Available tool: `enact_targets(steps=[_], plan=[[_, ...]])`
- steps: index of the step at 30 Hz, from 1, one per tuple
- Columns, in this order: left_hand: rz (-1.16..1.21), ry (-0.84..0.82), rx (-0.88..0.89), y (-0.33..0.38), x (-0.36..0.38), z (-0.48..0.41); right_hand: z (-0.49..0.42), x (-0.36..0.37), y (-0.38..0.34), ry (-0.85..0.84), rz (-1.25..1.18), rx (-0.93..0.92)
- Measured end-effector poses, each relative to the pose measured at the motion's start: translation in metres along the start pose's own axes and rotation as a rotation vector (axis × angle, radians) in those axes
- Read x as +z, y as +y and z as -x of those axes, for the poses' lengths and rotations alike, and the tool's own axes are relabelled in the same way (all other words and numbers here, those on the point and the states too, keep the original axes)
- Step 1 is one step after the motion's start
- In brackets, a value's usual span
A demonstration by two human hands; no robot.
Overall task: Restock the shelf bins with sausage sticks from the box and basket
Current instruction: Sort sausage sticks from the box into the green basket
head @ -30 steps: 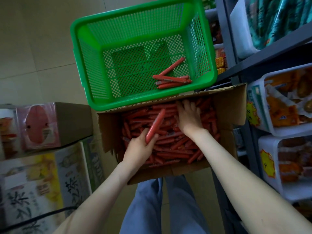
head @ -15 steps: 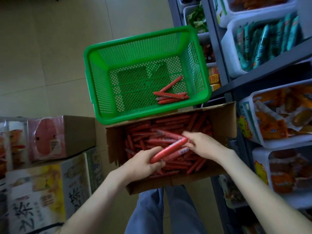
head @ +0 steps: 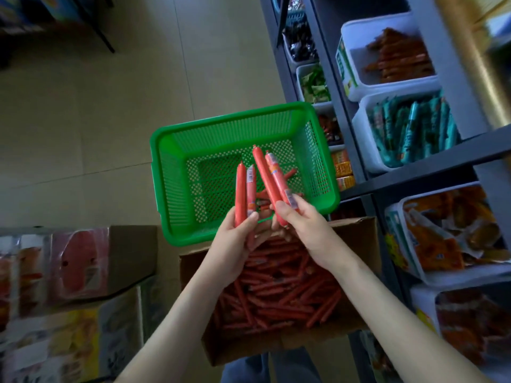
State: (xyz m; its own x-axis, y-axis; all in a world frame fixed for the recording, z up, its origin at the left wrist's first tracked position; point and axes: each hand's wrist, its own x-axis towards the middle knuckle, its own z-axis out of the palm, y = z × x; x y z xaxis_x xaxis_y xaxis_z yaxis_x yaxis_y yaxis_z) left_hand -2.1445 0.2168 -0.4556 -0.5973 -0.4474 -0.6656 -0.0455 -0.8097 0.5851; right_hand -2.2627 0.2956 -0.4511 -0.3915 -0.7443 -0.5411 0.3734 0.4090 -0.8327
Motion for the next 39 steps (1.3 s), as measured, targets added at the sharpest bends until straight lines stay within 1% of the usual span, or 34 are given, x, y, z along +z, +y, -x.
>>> enact_targets(steps=[3,8,12,15,16,17,18,19,20,21,22,23,24,25,26,28,29,31,33,34,35,37,38,39], plan=[[0.052,-0.04,-0.008,-0.001,0.003,-0.009,-0.014,0.017,0.002,-0.019,-0.101,-0.001],[0.044,0.009,0.038,-0.001,-0.002,-0.019,-0.025,0.026,0.009,-0.037,-0.094,-0.007],[0.049,0.027,0.069,0.004,-0.003,-0.024,-0.035,0.026,0.013,-0.084,0.045,-0.045],[0.075,0.05,0.09,0.012,-0.002,-0.035,-0.049,0.024,0.01,-0.103,0.151,0.0],[0.072,0.063,0.083,0.017,-0.003,-0.04,-0.057,0.023,0.008,-0.089,0.239,0.01],[0.045,0.075,0.07,0.021,-0.005,-0.049,-0.069,0.021,0.007,-0.062,0.38,0.016],[-0.017,0.092,0.054,0.025,-0.007,-0.058,-0.08,0.018,0.004,-0.03,0.559,0.024],[-0.145,0.135,0.038,0.028,-0.013,-0.069,-0.089,0.015,0.001,0.003,0.753,0.037],[-0.347,0.194,0.024,0.03,-0.019,-0.077,-0.094,0.011,-0.002,0.039,0.892,0.04],[-0.594,0.253,0.007,0.029,-0.026,-0.085,-0.096,0.006,-0.004,0.071,0.944,0.018],[-0.815,0.302,-0.014,0.027,-0.033,-0.089,-0.095,0.001,-0.004,0.092,0.927,-0.029],[-0.977,0.344,-0.013,0.024,-0.039,-0.087,-0.088,-0.003,-0.003,0.111,0.86,-0.087],[-1.082,0.37,0.032,0.021,-0.04,-0.081,-0.077,-0.006,-0.002,0.133,0.776,-0.146],[-1.144,0.391,0.127,0.016,-0.04,-0.07,-0.063,-0.006,0.001,0.155,0.706,-0.216],[-1.168,0.405,0.257,0.011,-0.039,-0.057,-0.047,-0.005,0.004,0.172,0.675,-0.311],[-1.151,0.418,0.536,-0.006,-0.04,-0.03,-0.016,-0.003,0.02,0.184,0.688,-0.5],[-1.144,0.409,0.632,-0.017,-0.041,-0.017,-0.001,-0.002,0.032,0.17,0.702,-0.543],[-1.164,0.349,0.716,-0.045,-0.047,0.009,0.024,0.0,0.059,0.103,0.731,-0.558],[-1.233,0.258,0.661,-0.077,-0.059,0.028,0.04,0.0,0.094,0.015,0.817,-0.442],[-1.283,0.223,0.571,-0.093,-0.067,0.034,0.043,-0.002,0.114,-0.019,0.896,-0.346],[-1.327,0.206,0.442,-0.108,-0.076,0.038,0.045,-0.005,0.134,-0.04,0.988,-0.226],[-1.388,0.215,0.135,-0.134,-0.096,0.038,0.044,-0.014,0.166,-0.03,1.182,0.006],[-1.422,0.218,-0.004,-0.145,-0.108,0.035,0.042,-0.02,0.179,-0.036,1.272,0.062],[-1.448,0.222,-0.125,-0.15,-0.117,0.032,0.041,-0.025,0.189,-0.034,1.34,0.081]])
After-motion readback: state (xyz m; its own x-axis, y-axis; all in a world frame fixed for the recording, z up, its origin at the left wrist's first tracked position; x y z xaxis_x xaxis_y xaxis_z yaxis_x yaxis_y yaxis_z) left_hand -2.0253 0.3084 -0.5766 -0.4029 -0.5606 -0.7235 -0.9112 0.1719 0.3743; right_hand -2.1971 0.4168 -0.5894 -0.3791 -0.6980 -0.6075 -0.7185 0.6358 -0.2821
